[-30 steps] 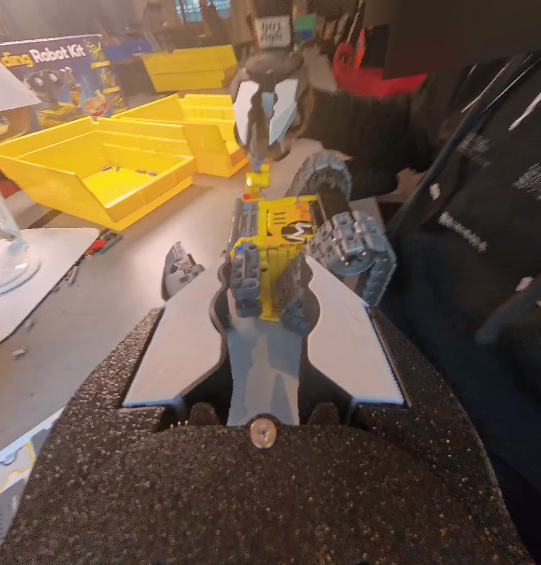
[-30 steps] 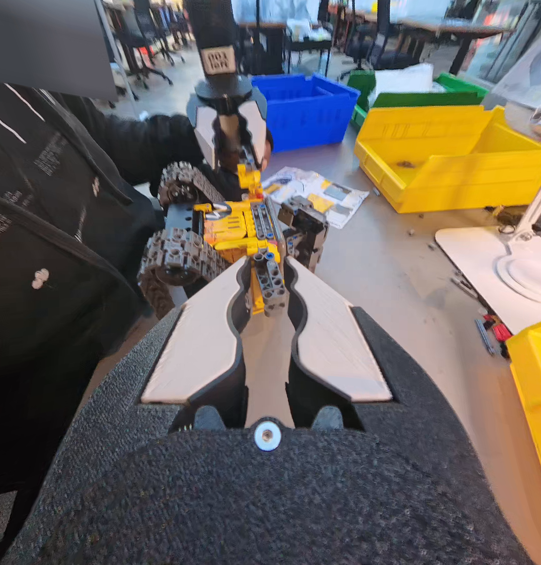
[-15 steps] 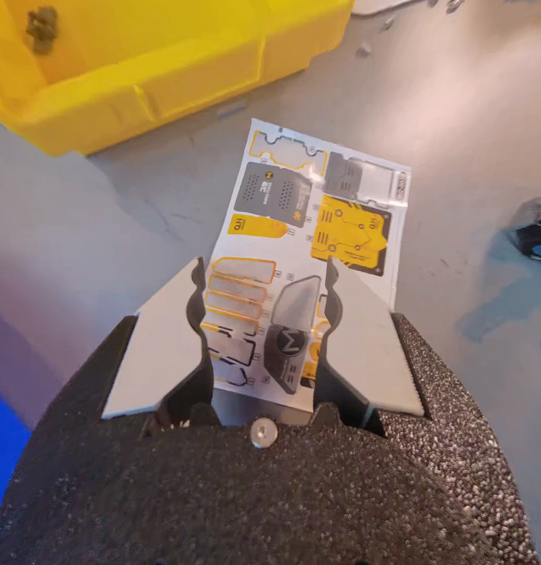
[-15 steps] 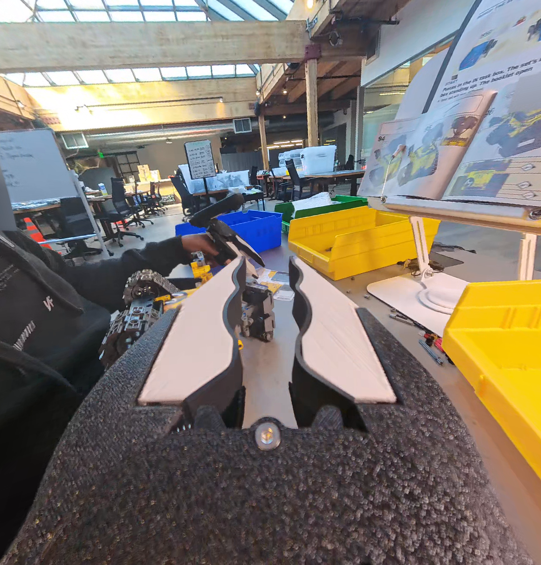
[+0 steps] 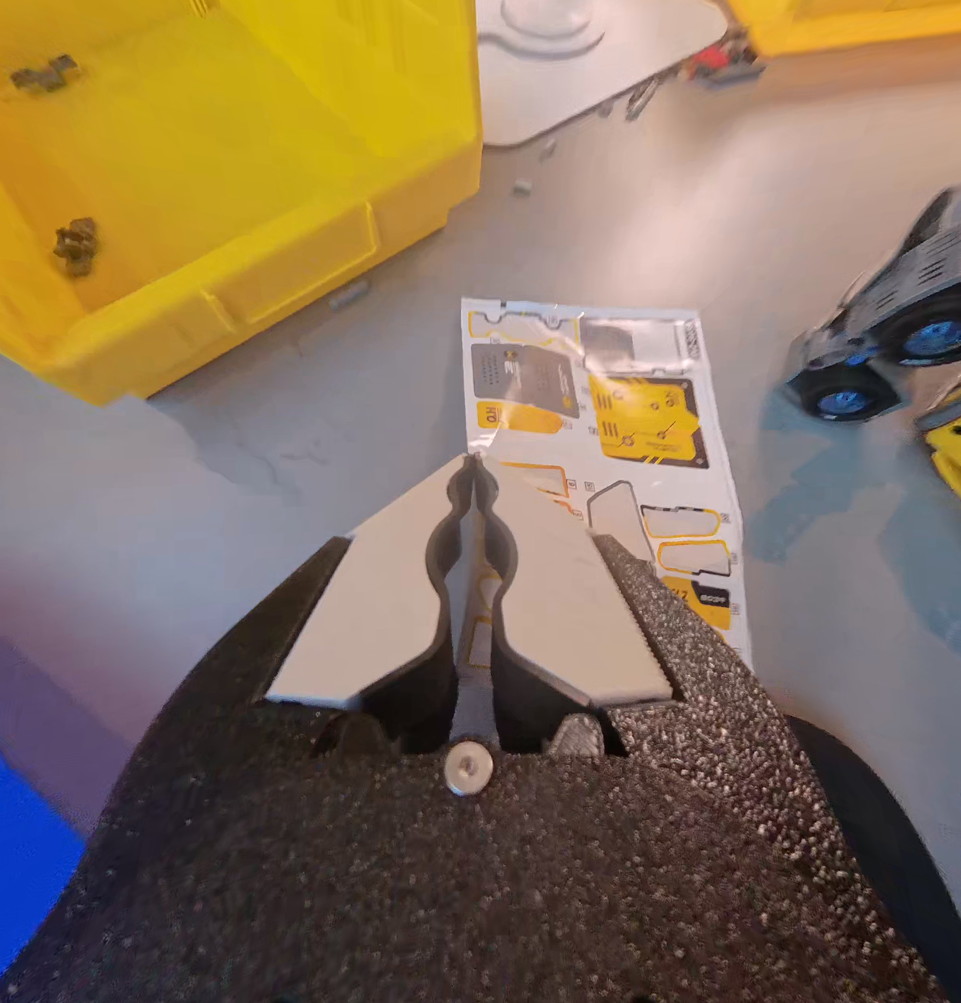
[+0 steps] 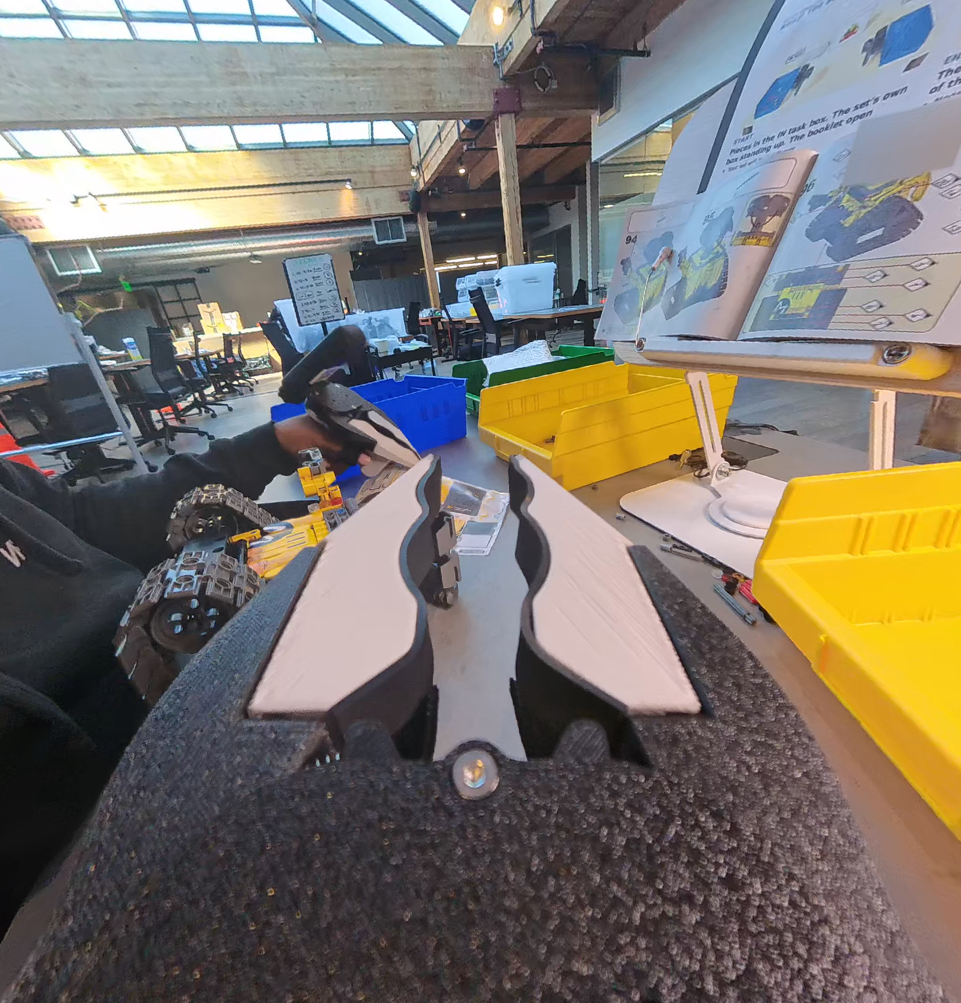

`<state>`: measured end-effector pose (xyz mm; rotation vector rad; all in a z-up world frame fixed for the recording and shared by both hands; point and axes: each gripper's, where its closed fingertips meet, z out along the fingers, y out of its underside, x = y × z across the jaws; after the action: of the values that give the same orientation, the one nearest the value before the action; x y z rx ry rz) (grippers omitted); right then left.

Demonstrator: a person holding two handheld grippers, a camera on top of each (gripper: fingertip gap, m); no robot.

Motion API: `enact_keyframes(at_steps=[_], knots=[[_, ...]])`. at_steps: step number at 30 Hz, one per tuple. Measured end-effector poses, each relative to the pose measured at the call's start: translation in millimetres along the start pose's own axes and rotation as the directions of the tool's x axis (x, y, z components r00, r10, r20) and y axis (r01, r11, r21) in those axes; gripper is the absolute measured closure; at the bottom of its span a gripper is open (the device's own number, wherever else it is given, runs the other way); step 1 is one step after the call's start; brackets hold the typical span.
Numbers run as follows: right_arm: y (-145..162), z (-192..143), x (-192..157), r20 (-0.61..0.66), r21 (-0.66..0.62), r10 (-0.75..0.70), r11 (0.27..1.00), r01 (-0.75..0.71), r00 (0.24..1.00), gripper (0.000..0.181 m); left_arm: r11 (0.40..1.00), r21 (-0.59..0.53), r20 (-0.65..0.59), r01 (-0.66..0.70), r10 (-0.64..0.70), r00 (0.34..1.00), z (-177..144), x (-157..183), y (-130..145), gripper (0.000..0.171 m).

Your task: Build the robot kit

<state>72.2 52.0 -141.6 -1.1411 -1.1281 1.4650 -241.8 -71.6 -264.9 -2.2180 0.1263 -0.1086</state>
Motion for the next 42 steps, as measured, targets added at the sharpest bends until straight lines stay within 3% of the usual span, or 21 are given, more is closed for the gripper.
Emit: enact_keyframes(at_steps=[3, 7, 8, 11, 13, 14, 16, 18, 19, 20, 21, 23, 25, 32, 37, 42], knots=[[-9, 0, 2, -0.015, 0.032, 0.006, 0.999, -0.005, 1.000, 0.157, 0.991, 0.128, -0.045, 0.035, -0.030, 0.999, -16, 6, -26, 0.171], [-16, 0, 3, -0.018, 0.054, 0.015, 0.998, -0.014, 1.000, 0.157, 0.999, 0.038, 0.060, -0.018, 0.016, 0.998, -16, -10, -16, 0.162], [-17, 0, 4, -0.022, 0.058, 0.016, 0.998, -0.014, 1.000, 0.157, 0.998, 0.059, 0.042, -0.020, 0.018, 0.999, -15, -8, -18, 0.171], [-16, -1, 4, -0.025, 0.055, 0.013, 0.998, -0.011, 1.000, 0.157, 0.993, 0.118, 0.003, -0.005, 0.004, 1.000, -19, 0, -28, 0.171], [-14, -2, 4, -0.024, 0.053, 0.017, 0.998, -0.016, 1.000, 0.157, 0.997, 0.072, 0.023, -0.002, 0.001, 1.000, -17, -3, -21, 0.171], [-13, -1, 5, -0.021, 0.051, 0.024, 0.998, -0.023, 0.999, 0.157, 1.000, 0.015, 0.022, 0.012, -0.012, 1.000, -12, -4, -12, 0.160], [-12, -1, 5, -0.008, 0.047, 0.040, 0.998, -0.040, 0.999, 0.157, 0.991, -0.120, -0.019, 0.060, -0.063, 0.998, 2, -2, 13, 0.111], [-10, 0, 4, 0.002, 0.040, 0.044, 0.998, -0.044, 0.999, 0.157, 0.971, -0.229, -0.077, 0.063, -0.083, 0.994, 13, 13, 36, 0.090], [-9, 1, 3, 0.006, 0.034, 0.039, 0.999, -0.039, 0.999, 0.157, 0.965, -0.260, -0.066, 0.027, -0.046, 0.997, 15, 17, 44, 0.093], [-8, 1, 2, 0.008, 0.027, 0.031, 0.999, -0.031, 0.999, 0.157, 0.964, -0.265, -0.027, -0.021, 0.014, 1.000, 15, 15, 47, 0.115], [-7, 1, 1, 0.008, 0.020, 0.021, 1.000, -0.022, 1.000, 0.157, 0.959, -0.279, -0.015, -0.049, 0.047, 0.999, 14, 17, 49, 0.120], [-7, 1, 1, 0.009, 0.013, 0.010, 1.000, -0.010, 1.000, 0.157, 0.963, -0.259, -0.066, -0.080, 0.065, 0.996, 11, 28, 44, 0.171], [-8, 2, 0, 0.017, 0.017, 0.013, 1.000, -0.013, 1.000, 0.157, 0.977, -0.199, -0.068, -0.076, 0.064, 0.996, 7, 30, 35, 0.171], [-12, 2, -3, 0.020, 0.033, 0.009, 0.999, -0.009, 1.000, 0.157, 0.990, 0.138, -0.068, -0.027, 0.037, 0.997, -32, 33, -34, 0.171], [-35, 11, -4, 0.012, 0.061, -0.003, 0.998, 0.003, 1.000, 0.157, 0.916, 0.395, -0.077, -0.069, 0.108, 0.991, -76, 46, -114, 0.171], [-59, 54, -11, 0.065, -0.046, -0.092, 0.994, 0.095, 0.994, 0.154, 0.809, 0.565, -0.098, -0.163, 0.262, 0.960, -107, 80, -207, 0.171]])
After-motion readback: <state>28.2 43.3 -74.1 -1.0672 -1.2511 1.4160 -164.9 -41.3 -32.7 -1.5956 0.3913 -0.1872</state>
